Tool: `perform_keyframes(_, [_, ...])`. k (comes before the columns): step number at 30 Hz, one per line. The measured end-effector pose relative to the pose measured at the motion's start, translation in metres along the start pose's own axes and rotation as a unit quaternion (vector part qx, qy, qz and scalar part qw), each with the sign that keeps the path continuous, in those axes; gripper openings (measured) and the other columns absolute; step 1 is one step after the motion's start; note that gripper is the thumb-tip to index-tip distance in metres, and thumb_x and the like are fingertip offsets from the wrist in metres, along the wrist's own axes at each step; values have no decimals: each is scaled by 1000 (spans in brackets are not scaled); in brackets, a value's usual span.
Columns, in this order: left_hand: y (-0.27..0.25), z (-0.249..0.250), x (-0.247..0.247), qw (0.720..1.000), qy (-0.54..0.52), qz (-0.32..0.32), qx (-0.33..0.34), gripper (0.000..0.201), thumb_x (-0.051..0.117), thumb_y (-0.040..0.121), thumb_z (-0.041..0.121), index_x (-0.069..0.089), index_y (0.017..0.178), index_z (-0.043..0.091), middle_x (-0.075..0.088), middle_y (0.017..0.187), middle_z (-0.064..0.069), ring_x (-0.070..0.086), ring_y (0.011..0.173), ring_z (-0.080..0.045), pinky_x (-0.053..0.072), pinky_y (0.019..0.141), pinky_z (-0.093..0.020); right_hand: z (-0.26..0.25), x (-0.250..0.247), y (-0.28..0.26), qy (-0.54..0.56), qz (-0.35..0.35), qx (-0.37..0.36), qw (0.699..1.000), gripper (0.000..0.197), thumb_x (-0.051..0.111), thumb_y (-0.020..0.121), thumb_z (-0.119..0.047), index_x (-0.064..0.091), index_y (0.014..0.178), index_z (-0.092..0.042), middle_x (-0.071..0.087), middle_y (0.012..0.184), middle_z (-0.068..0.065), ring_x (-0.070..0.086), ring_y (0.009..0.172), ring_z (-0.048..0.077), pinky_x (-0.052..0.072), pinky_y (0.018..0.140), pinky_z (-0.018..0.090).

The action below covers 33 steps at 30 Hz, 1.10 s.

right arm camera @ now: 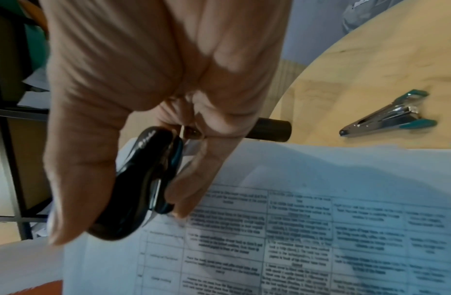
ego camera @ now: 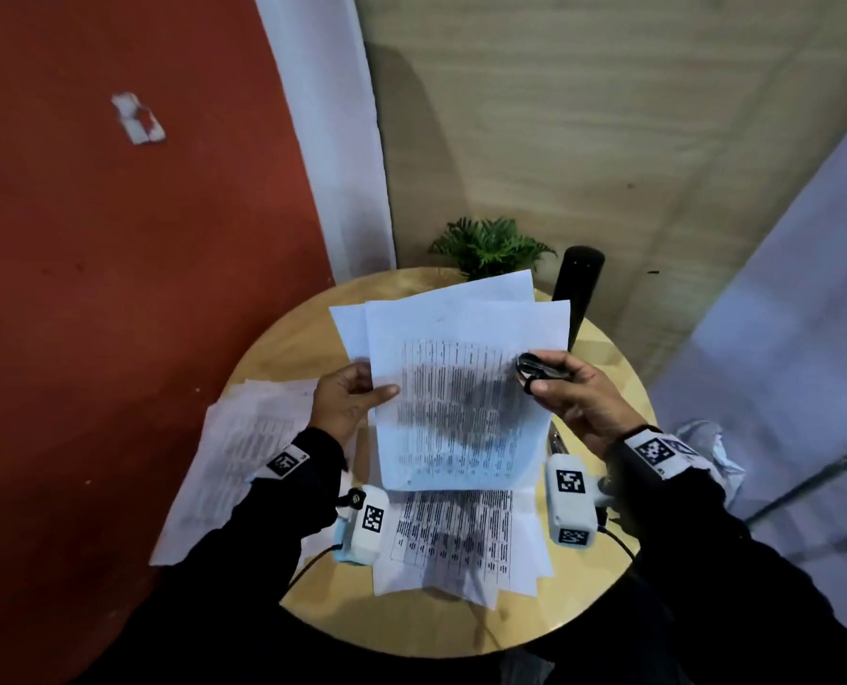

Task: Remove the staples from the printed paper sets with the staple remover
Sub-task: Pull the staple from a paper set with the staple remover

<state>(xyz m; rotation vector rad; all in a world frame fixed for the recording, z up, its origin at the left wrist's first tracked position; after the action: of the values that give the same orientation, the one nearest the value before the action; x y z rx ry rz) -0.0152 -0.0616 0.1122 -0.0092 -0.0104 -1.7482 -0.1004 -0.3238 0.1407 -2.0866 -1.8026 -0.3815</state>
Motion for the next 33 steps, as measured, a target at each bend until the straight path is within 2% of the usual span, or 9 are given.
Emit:
perform_keyframes(3, [-3, 5, -13, 998, -3, 66, -4, 28, 75, 69, -9, 56, 70, 11, 61, 67, 2, 57, 63, -8, 48, 67, -23, -13, 3, -3, 2, -10, -21, 1000, 90, 97, 13, -26, 62, 94, -7, 73, 86, 6, 70, 82, 15, 54, 67, 19])
perform_keyframes(6, [-4, 17, -27, 990, 34, 140, -5, 48, 83, 65, 2, 49, 98, 11, 49, 90, -1, 48, 80, -13, 42, 70, -22, -27, 9, -7, 6, -30, -40, 999, 86, 97, 14, -25, 65, 92, -8, 73, 88, 8, 70, 83, 17, 55, 67, 19])
perform_keyframes(8, [1, 23, -25, 993, 20, 114, -34, 74, 81, 68, 3, 37, 127, 11, 48, 112, -5, 48, 101, -19, 41, 79, -29, -34, 14, -8, 6, -50, -44, 998, 74, 97, 16, -23, 72, 85, -13, 73, 89, 9, 71, 84, 19, 55, 67, 20])
perform_keyframes(10, [5, 34, -16, 997, -23, 42, -58, 77, 76, 73, 0, 34, 137, 11, 54, 124, -9, 54, 107, -21, 47, 78, -31, -41, 22, -10, 5, -72, -51, 996, 66, 97, 17, -22, 75, 80, -16, 73, 90, 9, 71, 84, 21, 55, 67, 20])
perform_keyframes(15, [4, 70, -3, 998, -54, -33, -14, 33, 68, 77, -8, 65, 106, 7, 73, 97, 0, 69, 82, -12, 56, 69, -23, -55, 22, -14, 5, -64, -71, 995, 66, 97, 15, -23, 76, 78, -17, 73, 88, 9, 71, 83, 20, 57, 73, 24])
perform_keyframes(20, [-5, 94, -2, 998, -52, -36, 30, 36, 70, 73, -9, 65, 105, 6, 74, 92, 5, 70, 85, -9, 55, 71, -19, -64, 22, -17, 8, -57, -84, 995, 67, 97, 18, -23, 76, 81, -16, 73, 90, 10, 70, 84, 22, 52, 87, 32])
perform_keyframes(27, [-7, 171, -17, 986, -51, 47, 153, 48, 75, 68, -7, 57, 101, 23, 64, 91, 2, 61, 79, -4, 50, 77, -19, -83, 39, -31, 13, -68, -102, 992, 66, 97, 17, -27, 76, 80, -17, 74, 86, 8, 70, 80, 17, 57, 73, 23])
perform_keyframes(31, [-10, 209, -11, 976, 59, 3, 210, 54, 83, 62, -2, 58, 106, 17, 57, 77, 3, 56, 67, 7, 46, 69, -13, -94, 50, -42, 26, -78, -114, 990, 63, 96, 17, -28, 77, 76, -17, 74, 82, 8, 71, 76, 17, 55, 61, 19])
perform_keyframes(33, [-12, 218, -7, 965, 126, -23, 227, 50, 87, 54, 11, 65, 98, 17, 63, 82, -1, 59, 73, 2, 49, 74, -20, -96, 54, -45, 35, -80, -116, 989, 64, 96, 17, -26, 76, 76, -16, 74, 82, 9, 72, 76, 19, 55, 59, 19])
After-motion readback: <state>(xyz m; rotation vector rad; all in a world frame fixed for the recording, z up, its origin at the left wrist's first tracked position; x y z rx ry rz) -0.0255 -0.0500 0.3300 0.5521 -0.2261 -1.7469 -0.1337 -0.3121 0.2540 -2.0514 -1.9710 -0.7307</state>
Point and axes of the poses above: each hand's wrist, its own y-axis towards the middle knuckle, its own x-axis out of the palm, z = x × y, the point moved 7 cm from there along y, towards the middle knuckle
